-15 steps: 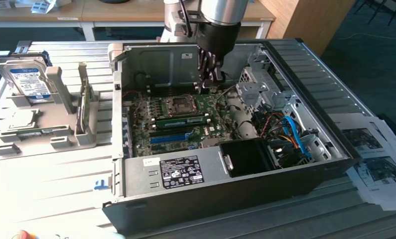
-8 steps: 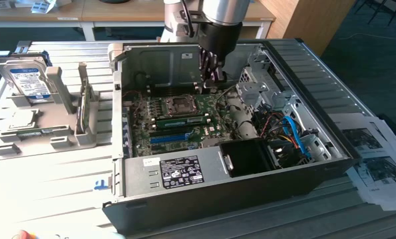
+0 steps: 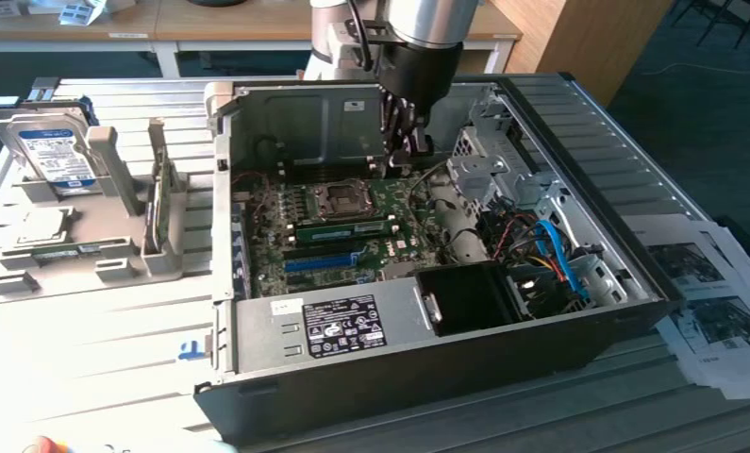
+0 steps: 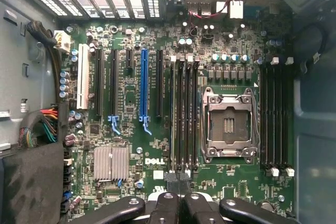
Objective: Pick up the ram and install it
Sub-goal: 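Press down the ram until it locks into place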
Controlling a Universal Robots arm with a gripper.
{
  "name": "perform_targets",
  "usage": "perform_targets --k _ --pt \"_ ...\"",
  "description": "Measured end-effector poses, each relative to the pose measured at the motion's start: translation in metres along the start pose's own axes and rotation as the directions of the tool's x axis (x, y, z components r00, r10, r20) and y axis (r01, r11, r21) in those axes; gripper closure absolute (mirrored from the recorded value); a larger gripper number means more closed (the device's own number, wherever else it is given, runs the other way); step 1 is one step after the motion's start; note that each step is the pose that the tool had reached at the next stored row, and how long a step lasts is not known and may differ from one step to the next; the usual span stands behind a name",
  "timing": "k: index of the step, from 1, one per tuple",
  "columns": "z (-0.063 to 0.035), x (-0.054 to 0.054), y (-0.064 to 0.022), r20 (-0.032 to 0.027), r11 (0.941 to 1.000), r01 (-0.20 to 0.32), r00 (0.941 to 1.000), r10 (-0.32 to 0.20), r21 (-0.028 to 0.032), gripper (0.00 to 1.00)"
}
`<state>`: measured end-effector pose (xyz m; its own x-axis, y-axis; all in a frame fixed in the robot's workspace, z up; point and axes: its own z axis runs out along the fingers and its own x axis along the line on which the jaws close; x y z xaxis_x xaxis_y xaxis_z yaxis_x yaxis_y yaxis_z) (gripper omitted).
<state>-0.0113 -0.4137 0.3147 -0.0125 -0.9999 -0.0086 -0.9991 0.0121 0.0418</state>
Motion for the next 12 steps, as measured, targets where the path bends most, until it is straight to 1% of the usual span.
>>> perform_targets --k 12 --pt "0.0103 0.0001 -0.0005 0.0 1.0 0.0 1.0 0.0 0.0001 0.9"
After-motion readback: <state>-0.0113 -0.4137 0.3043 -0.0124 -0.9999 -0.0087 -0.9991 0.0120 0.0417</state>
